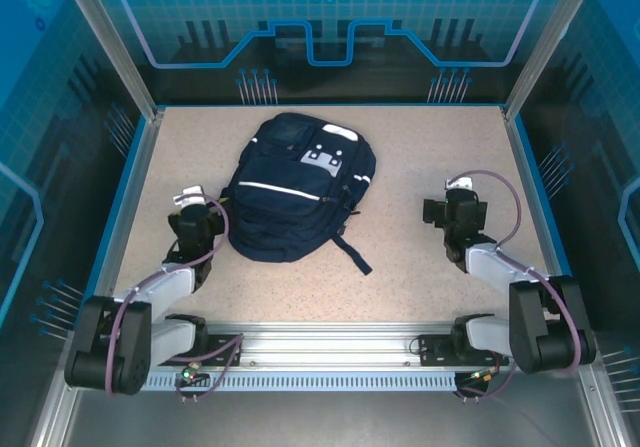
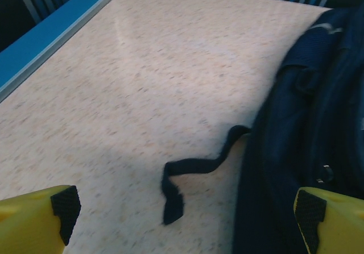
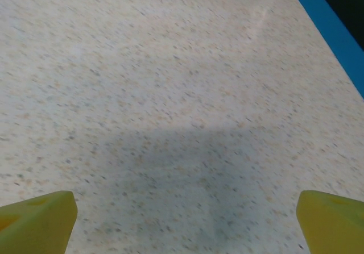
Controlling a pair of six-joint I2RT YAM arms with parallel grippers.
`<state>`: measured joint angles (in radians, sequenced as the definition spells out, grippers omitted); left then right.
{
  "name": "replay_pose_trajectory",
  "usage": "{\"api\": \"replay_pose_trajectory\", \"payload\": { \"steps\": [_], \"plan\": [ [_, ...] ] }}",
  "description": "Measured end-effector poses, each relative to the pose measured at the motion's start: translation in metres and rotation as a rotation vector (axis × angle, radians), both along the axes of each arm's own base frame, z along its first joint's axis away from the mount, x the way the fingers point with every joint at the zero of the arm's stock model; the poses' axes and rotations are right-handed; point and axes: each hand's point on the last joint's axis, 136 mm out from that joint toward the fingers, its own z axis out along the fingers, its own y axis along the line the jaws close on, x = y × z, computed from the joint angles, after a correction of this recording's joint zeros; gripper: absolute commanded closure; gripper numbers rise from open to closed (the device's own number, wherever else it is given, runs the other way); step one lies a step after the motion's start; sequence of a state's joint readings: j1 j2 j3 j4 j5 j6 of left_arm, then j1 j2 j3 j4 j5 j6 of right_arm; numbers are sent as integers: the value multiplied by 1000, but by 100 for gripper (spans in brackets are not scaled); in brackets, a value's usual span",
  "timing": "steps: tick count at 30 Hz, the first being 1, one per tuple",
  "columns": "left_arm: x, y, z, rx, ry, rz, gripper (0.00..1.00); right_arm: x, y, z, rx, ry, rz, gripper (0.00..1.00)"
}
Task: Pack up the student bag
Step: Reset both arms
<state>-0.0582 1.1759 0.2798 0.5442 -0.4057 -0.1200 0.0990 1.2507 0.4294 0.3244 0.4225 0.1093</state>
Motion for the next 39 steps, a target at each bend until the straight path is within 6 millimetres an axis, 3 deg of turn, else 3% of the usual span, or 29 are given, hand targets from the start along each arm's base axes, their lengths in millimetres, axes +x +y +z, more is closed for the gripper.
{"api": "replay_pose_trajectory", "payload": {
  "steps": [8, 16, 21, 39],
  "plan": [
    [22, -13, -4, 27, -46, -107, 1, 20, 15, 8, 64, -139, 109, 0],
    [37, -11, -25, 26, -53, -98, 1, 32, 24, -8, 87, -143, 153, 0],
    [47, -11, -17, 28, -69, -95, 1, 35, 27, -14, 67, -131, 173, 0],
    [50, -14, -16, 39, -63, -120, 1, 37, 29, -12, 51, -137, 182, 0]
  ]
}}
